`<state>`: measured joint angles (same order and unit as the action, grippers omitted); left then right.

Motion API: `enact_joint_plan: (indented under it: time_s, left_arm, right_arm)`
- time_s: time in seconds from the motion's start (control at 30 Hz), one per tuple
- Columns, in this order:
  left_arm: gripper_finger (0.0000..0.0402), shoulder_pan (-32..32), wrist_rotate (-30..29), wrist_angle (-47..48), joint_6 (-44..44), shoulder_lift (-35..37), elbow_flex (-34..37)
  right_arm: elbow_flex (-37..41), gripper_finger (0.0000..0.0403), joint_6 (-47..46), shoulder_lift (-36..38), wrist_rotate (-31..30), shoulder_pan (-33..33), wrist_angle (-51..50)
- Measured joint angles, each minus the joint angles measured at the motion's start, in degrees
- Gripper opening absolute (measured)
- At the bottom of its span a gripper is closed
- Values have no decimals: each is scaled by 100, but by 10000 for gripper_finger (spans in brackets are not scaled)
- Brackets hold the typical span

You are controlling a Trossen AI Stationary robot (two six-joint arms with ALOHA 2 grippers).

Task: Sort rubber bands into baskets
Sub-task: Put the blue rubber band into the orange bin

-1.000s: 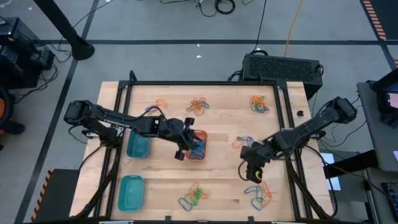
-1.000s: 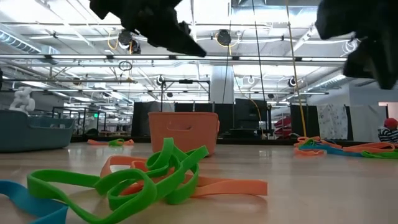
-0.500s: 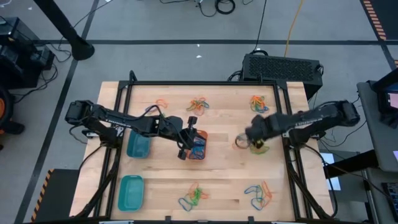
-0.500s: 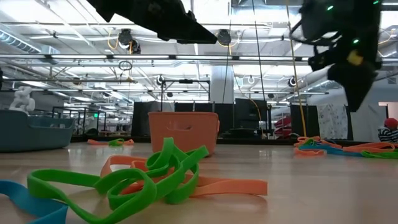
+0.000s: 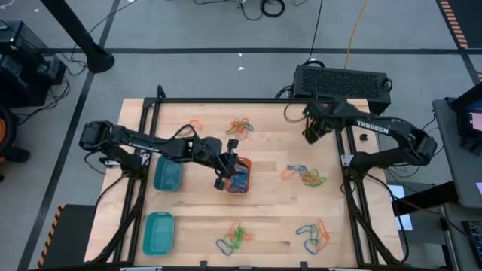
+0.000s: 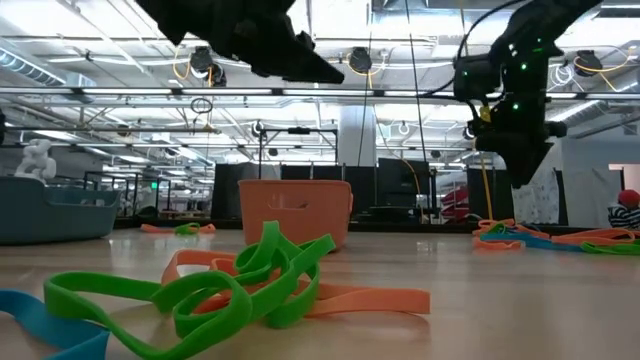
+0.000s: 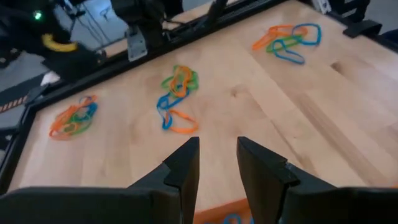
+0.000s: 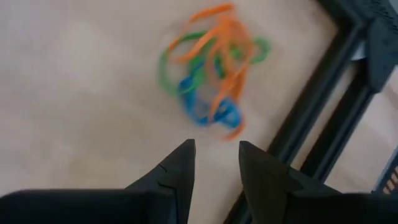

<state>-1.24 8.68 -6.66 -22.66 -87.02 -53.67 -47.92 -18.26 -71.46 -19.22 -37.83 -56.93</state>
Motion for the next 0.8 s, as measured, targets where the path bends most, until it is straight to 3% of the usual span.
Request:
enact_joint_plan:
  time_s: [0.13, 0.23, 0.43, 0.8]
  left_arm:
    - [116, 471, 681, -757, 176, -2, 464]
    - [116, 857, 750, -1254, 736, 0, 764]
    - [116, 1066, 1119, -1402, 1118, 0, 841]
    - [116, 1017, 1168, -1338, 990, 0, 841]
  right_arm:
    - [0, 116, 424, -14, 359, -747, 307]
    - [4, 116, 714, -95, 925, -1097, 365]
    - [143, 116, 1128, -387, 975, -1485, 698]
    - [354, 116, 1361, -815, 1062, -1610, 1034]
